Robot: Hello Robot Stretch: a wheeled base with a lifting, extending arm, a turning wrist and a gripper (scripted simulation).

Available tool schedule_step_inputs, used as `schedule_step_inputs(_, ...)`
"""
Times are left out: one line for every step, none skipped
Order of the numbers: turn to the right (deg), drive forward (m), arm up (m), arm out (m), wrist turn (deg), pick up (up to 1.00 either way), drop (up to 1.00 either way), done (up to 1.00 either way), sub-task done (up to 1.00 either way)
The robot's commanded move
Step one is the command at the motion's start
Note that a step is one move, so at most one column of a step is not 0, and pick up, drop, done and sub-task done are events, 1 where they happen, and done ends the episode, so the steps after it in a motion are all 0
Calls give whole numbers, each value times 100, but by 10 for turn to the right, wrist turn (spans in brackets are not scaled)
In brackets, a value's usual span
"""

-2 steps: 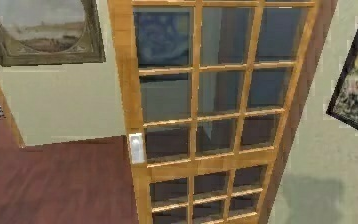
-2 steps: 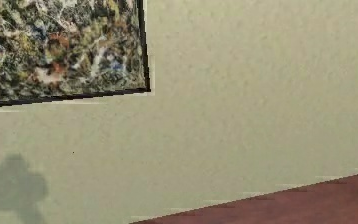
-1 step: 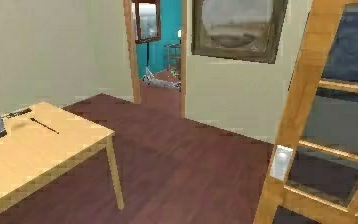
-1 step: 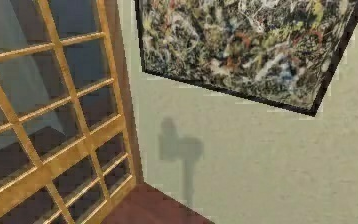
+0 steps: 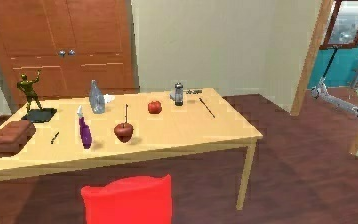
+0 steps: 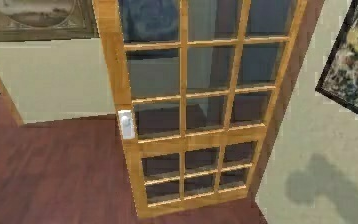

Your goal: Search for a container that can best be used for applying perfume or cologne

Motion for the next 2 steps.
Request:
schedule_step_inputs(-270, 0, 0, 0, 0, 0, 0, 0, 0)
schedule_step_inputs(0, 0, 0, 0, 0, 0, 0, 100, 0)
